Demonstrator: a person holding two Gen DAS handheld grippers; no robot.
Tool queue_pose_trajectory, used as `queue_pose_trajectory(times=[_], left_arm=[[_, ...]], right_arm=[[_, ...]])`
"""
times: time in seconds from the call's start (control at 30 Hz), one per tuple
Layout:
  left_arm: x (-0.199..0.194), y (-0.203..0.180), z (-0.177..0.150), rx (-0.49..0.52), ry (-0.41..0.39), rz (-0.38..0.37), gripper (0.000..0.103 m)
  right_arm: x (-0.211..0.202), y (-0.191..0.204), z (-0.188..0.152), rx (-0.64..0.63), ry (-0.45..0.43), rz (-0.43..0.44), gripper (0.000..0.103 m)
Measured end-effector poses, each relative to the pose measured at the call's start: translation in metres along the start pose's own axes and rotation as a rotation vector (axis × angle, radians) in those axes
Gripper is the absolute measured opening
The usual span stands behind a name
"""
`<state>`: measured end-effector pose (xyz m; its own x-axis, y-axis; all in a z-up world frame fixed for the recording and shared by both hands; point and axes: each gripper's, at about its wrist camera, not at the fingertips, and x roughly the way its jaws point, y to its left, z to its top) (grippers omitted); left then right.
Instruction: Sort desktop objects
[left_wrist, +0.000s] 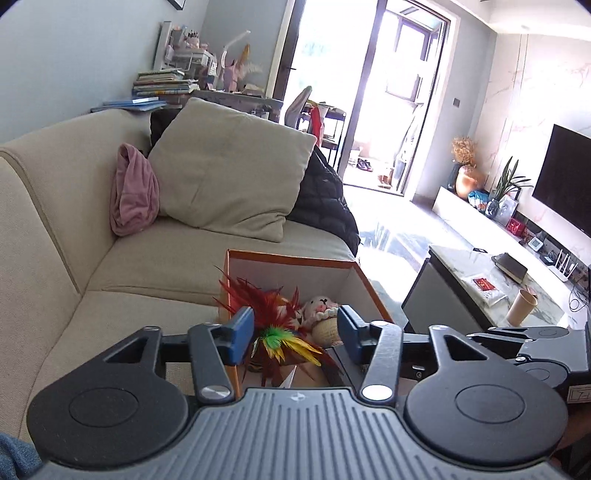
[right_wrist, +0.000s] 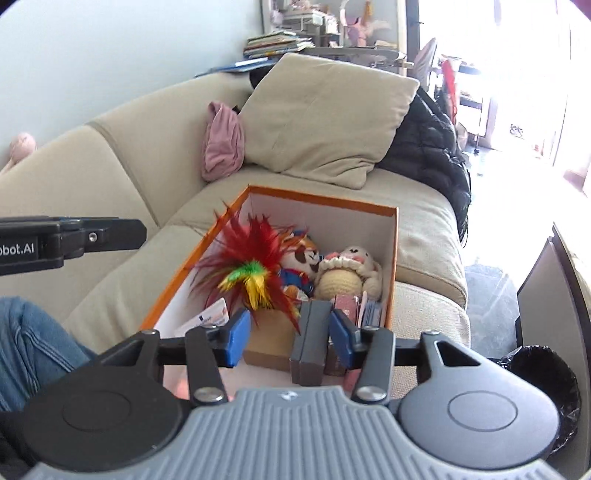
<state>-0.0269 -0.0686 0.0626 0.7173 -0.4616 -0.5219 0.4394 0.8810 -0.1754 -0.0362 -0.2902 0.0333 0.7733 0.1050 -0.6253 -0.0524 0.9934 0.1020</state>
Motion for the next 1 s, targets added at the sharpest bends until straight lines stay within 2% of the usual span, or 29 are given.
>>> queue_pose_trajectory(times=[0.13,0.2,0.3,0.37,0.63,1.0], left_arm=[[0.008,-0.002,-0.014,0.033,0.046,0.060,0.072],[0.012,0.001,-0.023,0.029,0.067,0.102,0.074],[0.017,0.002,-0.037,0.048,0.091,0.162,0.076],[0.021,0.001,-0.046,0.062,0.119,0.191,0.076],[0.026,-0.002,-0.073,0.069,0.171,0.179,0.076],[0.041,-0.003,-0.085,0.057,0.234,0.162,0.076]], right_arm=[[-0.009,0.008,-0.012,0.064,-0.043,-0.035,0.058],[-0.008,0.013,-0.021,0.073,-0.028,-0.063,0.061],[-0.002,0.020,-0.037,0.052,0.009,-0.093,0.072],[0.001,0.024,-0.047,0.043,0.028,-0.116,0.074],[0.009,0.014,-0.070,0.129,0.049,-0.154,0.074],[0.013,0.020,-0.078,0.101,0.015,-0.169,0.075]])
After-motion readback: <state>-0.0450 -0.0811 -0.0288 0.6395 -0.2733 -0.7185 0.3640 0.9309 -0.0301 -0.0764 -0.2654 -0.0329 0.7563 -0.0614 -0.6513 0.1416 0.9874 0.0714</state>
